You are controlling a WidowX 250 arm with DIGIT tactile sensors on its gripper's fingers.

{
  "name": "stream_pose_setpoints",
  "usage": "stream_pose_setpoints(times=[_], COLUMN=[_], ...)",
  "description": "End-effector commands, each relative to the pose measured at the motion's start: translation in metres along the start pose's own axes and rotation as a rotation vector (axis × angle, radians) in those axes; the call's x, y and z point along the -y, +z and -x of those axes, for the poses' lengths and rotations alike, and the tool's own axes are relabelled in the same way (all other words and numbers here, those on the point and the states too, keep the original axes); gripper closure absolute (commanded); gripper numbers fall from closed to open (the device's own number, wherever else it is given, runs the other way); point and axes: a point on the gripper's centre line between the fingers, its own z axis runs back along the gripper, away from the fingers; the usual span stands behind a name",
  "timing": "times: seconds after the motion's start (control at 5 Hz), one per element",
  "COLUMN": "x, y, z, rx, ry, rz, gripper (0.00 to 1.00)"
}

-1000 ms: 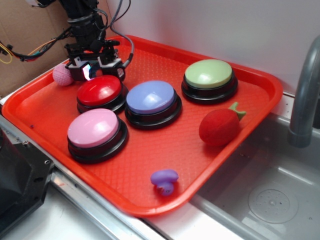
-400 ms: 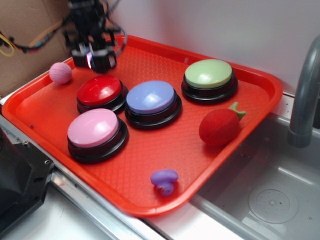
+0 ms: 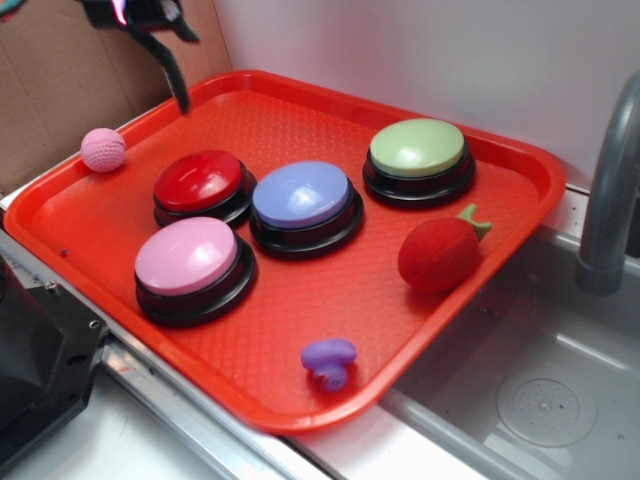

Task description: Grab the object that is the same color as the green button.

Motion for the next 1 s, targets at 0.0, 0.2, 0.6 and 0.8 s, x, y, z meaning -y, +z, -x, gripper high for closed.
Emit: stream_pose_setpoints(times=[0.0, 0.2, 0.6, 0.8], x=[0.054, 0.072, 0.049, 0.032], y=[0.054, 0.05, 0.043, 0.038], z=[0.037, 0.052, 0.036, 0.025], rx=[0.035, 0.028, 0.016, 0.006], ry=[-0.245, -0.319, -0.235, -0.176], rz=[0.023, 0.023, 0.056, 0.073], gripper=[1.0, 1.0, 1.0, 1.0])
